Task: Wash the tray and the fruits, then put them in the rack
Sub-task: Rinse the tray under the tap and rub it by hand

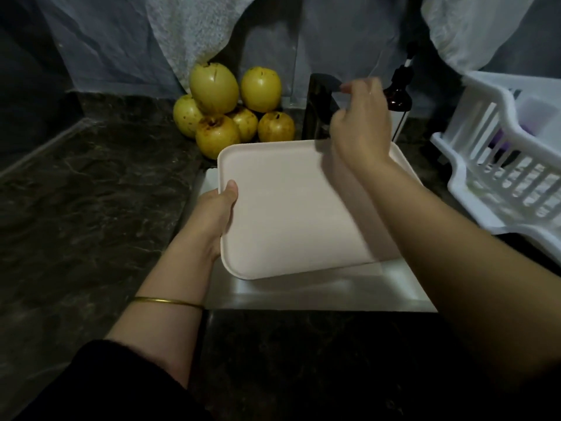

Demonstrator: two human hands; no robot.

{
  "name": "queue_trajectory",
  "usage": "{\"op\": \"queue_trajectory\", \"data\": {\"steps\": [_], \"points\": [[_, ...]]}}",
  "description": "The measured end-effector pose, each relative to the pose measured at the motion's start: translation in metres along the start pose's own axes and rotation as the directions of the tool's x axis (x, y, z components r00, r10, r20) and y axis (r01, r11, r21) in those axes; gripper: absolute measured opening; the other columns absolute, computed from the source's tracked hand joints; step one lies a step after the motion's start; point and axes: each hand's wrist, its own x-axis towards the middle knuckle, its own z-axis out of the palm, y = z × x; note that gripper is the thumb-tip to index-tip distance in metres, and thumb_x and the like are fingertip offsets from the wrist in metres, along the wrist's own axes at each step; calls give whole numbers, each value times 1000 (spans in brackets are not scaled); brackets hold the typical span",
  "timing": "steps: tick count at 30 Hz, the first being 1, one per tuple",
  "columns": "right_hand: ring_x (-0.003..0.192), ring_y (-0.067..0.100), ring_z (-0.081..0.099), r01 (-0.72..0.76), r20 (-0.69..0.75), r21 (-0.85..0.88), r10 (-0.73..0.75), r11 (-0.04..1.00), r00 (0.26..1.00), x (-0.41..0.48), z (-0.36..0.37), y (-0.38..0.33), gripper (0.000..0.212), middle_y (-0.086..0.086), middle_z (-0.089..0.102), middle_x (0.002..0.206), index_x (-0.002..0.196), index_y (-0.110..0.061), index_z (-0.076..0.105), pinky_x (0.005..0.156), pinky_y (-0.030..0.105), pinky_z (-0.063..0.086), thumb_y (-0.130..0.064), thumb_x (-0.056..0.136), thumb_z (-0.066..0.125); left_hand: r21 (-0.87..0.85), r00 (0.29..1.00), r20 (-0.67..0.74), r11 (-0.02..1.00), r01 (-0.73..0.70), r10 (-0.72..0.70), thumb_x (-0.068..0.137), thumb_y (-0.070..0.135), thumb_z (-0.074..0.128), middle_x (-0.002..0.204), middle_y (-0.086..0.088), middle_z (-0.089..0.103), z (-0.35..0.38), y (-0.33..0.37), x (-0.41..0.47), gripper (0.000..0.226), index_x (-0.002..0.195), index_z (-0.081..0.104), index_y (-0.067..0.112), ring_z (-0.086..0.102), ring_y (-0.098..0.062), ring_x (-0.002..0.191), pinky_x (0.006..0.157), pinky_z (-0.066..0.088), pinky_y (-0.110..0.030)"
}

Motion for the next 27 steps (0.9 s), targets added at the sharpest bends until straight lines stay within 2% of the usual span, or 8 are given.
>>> {"op": "queue_trajectory", "data": {"steps": [4, 7, 11, 15, 20, 24, 27], "points": [[128, 28, 39, 65, 118, -114, -52, 991, 992, 34, 17, -9, 36, 13, 42, 139, 129, -4, 49, 102, 34, 34, -10, 95, 43, 61, 1000, 4, 998, 10, -10, 100, 32, 44, 86, -5, 67, 1, -1, 3, 26, 110, 58, 12, 64, -21, 75, 66, 50, -30], [124, 34, 40, 43, 246, -214, 12, 976, 969, 58, 25, -9, 32, 18, 43, 135, 123, 0, 50, 97, 39, 37, -17, 96, 46, 93, 999, 32, 995, 27, -30, 100, 33, 45, 88, -7, 68, 2, 0, 9, 31, 114, 59, 10, 65, -26, 79, 78, 52, -37], [121, 37, 45, 39, 383, -293, 80, 955, 920, 86, 36, -5, 43, 21, 45, 133, 128, -1, 45, 91, 40, 40, -32, 97, 47, 145, 997, 70, 989, 4, -15, 100, 33, 44, 87, -7, 71, 2, 8, 20, 26, 106, 61, 15, 67, -26, 80, 80, 53, -38], [120, 36, 48, 66, 464, -421, 153, 905, 873, 110, 47, -8, 41, 20, 47, 134, 129, -2, 46, 90, 38, 41, -31, 100, 41, 198, 997, 58, 979, 44, -56, 99, 38, 45, 100, -14, 71, -2, 10, 25, 29, 113, 61, 18, 67, -33, 91, 89, 52, -50], [128, 37, 39, 163, 519, -522, 161, 837, 840, 124, 52, -22, 42, 19, 41, 140, 137, -3, 41, 98, 44, 39, -28, 104, 35, 196, 990, 59, 974, 116, -129, 98, 40, 46, 99, -12, 72, -10, 6, 22, 26, 101, 64, 21, 68, -31, 92, 90, 52, -50], [121, 32, 48, 181, 506, -572, 171, 800, 845, 128, 57, -20, 44, 17, 49, 132, 128, -4, 50, 85, 38, 43, -35, 104, 31, 183, 984, 66, 971, 151, -165, 98, 41, 46, 98, -9, 73, -9, 14, 20, 30, 108, 66, 20, 69, -30, 93, 90, 52, -49], [120, 30, 50, 166, 530, -555, 193, 815, 825, 131, 61, -17, 39, 15, 50, 132, 127, -5, 51, 78, 35, 39, -32, 104, 34, 141, 980, 84, 976, 165, -178, 97, 41, 46, 94, -5, 74, -5, 23, 18, 27, 103, 66, 23, 70, -27, 90, 85, 54, -44]]}}
